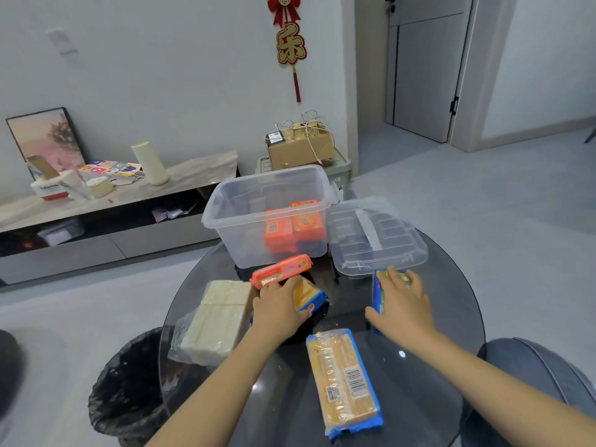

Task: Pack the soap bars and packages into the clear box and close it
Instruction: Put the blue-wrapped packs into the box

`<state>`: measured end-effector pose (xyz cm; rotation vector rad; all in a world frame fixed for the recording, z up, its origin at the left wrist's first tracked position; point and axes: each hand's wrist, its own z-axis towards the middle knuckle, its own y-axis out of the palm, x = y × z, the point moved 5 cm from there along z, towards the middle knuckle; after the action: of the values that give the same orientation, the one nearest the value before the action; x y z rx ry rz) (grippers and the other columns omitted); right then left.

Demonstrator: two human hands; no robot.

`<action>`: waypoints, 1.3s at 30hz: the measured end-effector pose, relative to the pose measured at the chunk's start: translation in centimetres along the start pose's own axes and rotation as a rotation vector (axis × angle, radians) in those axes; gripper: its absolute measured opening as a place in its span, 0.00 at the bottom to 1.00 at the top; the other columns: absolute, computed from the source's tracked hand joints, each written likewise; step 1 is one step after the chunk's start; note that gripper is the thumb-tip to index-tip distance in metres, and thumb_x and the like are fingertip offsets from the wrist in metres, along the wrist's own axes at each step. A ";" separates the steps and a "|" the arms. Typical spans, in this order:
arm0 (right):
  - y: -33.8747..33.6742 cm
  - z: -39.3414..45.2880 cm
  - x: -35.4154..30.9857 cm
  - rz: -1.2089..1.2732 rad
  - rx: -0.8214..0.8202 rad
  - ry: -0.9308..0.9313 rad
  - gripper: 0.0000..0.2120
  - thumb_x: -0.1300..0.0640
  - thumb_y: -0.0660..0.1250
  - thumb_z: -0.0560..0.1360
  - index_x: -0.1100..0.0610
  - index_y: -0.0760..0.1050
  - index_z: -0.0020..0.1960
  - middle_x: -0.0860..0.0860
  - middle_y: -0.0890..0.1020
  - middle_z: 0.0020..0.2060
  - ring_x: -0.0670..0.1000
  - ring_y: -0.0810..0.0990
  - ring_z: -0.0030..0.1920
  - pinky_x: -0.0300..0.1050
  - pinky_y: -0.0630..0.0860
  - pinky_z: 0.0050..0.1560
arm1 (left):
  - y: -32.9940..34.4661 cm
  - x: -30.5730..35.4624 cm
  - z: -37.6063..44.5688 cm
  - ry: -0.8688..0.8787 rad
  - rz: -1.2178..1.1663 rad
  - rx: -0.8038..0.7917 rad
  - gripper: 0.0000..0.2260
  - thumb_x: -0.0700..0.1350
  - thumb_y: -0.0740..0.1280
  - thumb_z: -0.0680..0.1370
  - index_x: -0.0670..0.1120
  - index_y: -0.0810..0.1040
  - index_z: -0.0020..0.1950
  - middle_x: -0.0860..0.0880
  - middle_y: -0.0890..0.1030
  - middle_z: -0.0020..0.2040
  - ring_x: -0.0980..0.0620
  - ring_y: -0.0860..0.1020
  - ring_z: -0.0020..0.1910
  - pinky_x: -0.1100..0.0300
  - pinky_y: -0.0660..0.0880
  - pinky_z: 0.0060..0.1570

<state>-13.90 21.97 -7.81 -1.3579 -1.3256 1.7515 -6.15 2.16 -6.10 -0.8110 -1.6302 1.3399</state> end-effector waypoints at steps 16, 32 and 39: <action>-3.8 0.0 -4.1 1.028 -0.002 0.003 0.27 0.63 0.68 0.70 0.51 0.71 0.68 0.47 0.79 0.54 0.48 0.80 0.50 0.31 0.75 0.38 | -2.2 2.0 -1.5 -0.212 -1.435 -0.200 0.17 0.47 0.65 0.78 0.45 0.73 0.66 0.43 0.81 0.56 0.47 0.81 0.49 0.55 0.79 0.46; -4.9 -0.4 -10.0 1.013 -0.163 -0.250 0.26 0.66 0.55 0.76 0.51 0.64 0.72 0.44 0.61 0.75 0.39 0.56 0.73 0.37 0.52 0.73 | -2.3 3.1 -2.3 -0.094 -1.842 -0.473 0.27 0.57 0.70 0.68 0.47 0.75 0.65 0.42 0.85 0.54 0.43 0.84 0.50 0.51 0.82 0.43; -4.5 0.2 -10.6 1.101 -0.284 -0.213 0.31 0.71 0.53 0.74 0.48 0.64 0.72 0.45 0.60 0.75 0.49 0.63 0.74 0.50 0.70 0.68 | -2.4 1.5 -1.3 -0.207 -1.695 -0.279 0.25 0.45 0.74 0.69 0.42 0.73 0.64 0.41 0.84 0.51 0.46 0.85 0.41 0.54 0.82 0.36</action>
<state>-11.11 14.46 0.47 -2.4045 -0.9810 2.4885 -5.50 3.56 -3.35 0.6380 -1.8009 -0.0486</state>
